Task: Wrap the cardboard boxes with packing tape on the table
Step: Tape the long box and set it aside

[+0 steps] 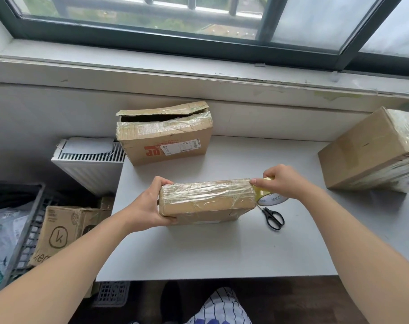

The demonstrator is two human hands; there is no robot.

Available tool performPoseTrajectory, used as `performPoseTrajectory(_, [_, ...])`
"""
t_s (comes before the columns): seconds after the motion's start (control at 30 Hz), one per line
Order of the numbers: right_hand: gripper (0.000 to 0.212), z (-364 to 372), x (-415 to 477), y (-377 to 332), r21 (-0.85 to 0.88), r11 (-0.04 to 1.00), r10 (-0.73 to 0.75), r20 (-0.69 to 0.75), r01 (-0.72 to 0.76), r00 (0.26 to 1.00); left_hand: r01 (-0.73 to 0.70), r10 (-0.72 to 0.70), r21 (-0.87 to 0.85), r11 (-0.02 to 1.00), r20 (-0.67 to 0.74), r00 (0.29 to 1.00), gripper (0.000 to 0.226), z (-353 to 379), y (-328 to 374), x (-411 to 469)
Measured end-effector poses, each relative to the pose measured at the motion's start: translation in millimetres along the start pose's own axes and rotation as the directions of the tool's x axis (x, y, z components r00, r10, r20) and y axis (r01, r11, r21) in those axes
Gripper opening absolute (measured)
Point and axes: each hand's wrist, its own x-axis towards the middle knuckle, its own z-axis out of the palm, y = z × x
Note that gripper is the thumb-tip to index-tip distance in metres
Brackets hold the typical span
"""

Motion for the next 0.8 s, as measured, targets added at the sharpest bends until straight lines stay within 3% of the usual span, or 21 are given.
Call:
performPoseTrajectory(0.1, [0.058,4,-1,1,0.008,1.0,-0.001,0.014,0.0,1.0,0.037,-0.043,0.065,0.997,0.1,0.994,0.079,-6,3,-4])
performPoseTrajectory(0.2, [0.057,6,1,-1,0.024,1.0,0.004,0.02,-0.005,1.0,0.18,-0.186,0.047,0.983,0.219,0.958,0.066,-13,16,-8])
performPoseTrajectory(0.27, [0.058,7,3,-1,0.029,1.0,0.006,0.021,-0.007,1.0,0.233,-0.236,0.042,0.972,0.133,0.963,0.046,-11,22,-2])
performPoseTrajectory(0.37, [0.058,11,2,0,0.027,1.0,-0.009,0.007,0.009,1.0,0.16,-0.156,0.168,0.973,-0.035,0.987,0.028,-4,32,13])
performPoseTrajectory(0.43, [0.059,13,3,-1,0.021,1.0,-0.017,0.0,0.017,1.0,0.125,-0.122,0.332,0.935,-0.029,0.992,0.035,-6,39,23])
performPoseTrajectory(0.57, [0.058,12,4,-5,-0.001,1.0,-0.023,0.0,0.023,1.0,0.053,-0.061,0.659,0.75,-0.011,0.998,0.042,12,68,45])
performPoseTrajectory(0.7, [0.057,19,-4,-4,0.015,1.0,-0.017,0.008,0.016,1.0,-0.059,0.134,0.786,0.615,-0.031,0.991,0.038,86,103,72])
performPoseTrajectory(0.8, [0.054,24,-11,3,0.054,0.998,0.012,0.003,-0.012,1.0,-0.101,0.158,0.833,0.544,0.016,0.987,0.047,132,124,94])
